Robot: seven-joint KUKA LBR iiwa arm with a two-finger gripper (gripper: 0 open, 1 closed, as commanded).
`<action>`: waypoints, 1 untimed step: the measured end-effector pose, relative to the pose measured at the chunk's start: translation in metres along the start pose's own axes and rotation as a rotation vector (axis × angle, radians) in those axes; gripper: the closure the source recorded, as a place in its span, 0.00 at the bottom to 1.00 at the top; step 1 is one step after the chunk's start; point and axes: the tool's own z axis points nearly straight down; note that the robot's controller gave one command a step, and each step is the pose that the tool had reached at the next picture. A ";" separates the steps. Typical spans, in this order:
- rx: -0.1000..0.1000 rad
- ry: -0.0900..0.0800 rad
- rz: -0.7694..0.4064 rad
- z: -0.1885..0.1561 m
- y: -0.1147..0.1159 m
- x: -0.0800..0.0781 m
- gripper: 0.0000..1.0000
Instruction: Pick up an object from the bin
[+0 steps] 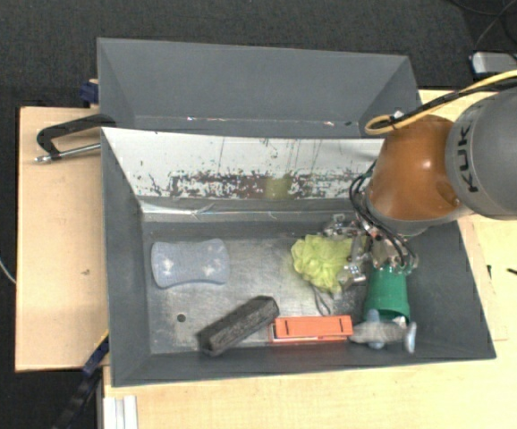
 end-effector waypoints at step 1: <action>0.001 -0.001 -0.001 -0.003 0.000 -0.001 1.00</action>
Offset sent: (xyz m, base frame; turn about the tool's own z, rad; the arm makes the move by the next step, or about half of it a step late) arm -0.0001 0.0000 0.0189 0.0000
